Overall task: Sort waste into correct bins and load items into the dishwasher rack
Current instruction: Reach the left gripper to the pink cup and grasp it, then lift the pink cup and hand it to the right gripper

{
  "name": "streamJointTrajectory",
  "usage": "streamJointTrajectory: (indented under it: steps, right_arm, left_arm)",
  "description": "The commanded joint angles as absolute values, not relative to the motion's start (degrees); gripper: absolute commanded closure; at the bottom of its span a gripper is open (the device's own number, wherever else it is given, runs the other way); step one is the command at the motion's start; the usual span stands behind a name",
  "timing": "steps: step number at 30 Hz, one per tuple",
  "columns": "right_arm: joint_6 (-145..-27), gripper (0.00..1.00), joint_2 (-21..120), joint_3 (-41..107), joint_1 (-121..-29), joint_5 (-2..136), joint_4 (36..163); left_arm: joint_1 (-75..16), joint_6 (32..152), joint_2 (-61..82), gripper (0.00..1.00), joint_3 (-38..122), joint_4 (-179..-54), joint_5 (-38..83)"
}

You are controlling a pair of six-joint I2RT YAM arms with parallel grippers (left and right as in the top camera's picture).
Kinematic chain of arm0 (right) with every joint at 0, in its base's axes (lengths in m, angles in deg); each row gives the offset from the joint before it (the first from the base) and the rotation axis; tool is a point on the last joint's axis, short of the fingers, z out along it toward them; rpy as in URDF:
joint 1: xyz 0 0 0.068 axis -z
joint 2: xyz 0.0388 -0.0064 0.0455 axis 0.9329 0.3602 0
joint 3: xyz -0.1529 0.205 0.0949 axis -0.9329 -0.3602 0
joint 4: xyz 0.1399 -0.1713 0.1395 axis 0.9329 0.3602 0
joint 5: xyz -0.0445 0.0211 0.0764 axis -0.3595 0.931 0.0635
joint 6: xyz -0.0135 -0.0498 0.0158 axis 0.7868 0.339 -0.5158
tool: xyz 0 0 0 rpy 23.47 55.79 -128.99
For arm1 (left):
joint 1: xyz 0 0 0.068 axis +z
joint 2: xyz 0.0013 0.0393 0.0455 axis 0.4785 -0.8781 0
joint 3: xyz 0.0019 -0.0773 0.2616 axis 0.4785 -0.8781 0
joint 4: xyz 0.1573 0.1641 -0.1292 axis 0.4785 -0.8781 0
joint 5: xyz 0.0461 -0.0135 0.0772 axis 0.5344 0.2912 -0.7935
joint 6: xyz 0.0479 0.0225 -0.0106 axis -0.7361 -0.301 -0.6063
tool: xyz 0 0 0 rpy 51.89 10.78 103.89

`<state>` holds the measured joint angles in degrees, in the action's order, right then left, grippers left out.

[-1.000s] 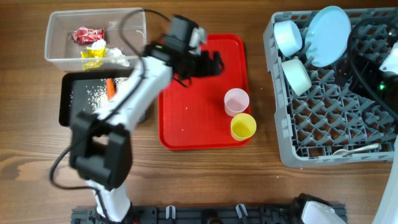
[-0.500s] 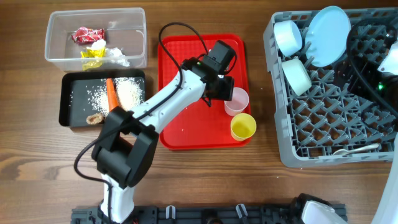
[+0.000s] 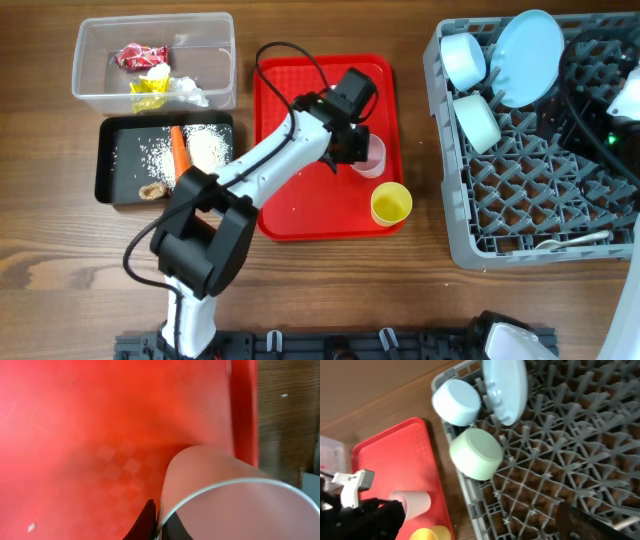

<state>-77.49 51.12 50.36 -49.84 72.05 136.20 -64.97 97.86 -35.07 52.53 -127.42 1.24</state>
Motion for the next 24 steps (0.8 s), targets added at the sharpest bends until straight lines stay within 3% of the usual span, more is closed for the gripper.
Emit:
streamJointTrajectory:
  steps: [1, 7, 11, 19, 24]
  right_arm:
    - [-77.89, 0.01, 52.17, 50.47, -49.75, 81.3, 136.01]
    - [-67.02, 0.0, 55.45, 48.98, -51.91, 103.28, 135.57]
    - [-58.7, 0.0, 59.36, 46.92, -56.42, 119.96, 133.51]
    - [-54.06, 0.0, 70.53, 43.82, -68.18, 143.11, 118.0]
    - [-54.28, 0.01, 76.5, 43.78, -70.01, 145.16, 113.78]
  left_arm:
    - [-58.3, 98.89, -28.38, 0.96, 52.62, -128.19, 11.23]
    - [-43.81, 96.46, -24.71, 0.96, 52.6, -126.22, 45.11]
    - [-39.55, 94.93, -24.73, 0.96, 52.6, -123.31, 59.14]
    - [-39.17, 93.9, -24.73, 0.96, 52.6, -114.98, 72.87]
    - [-39.2, 93.93, -24.73, 0.96, 52.6, -114.92, 72.91]
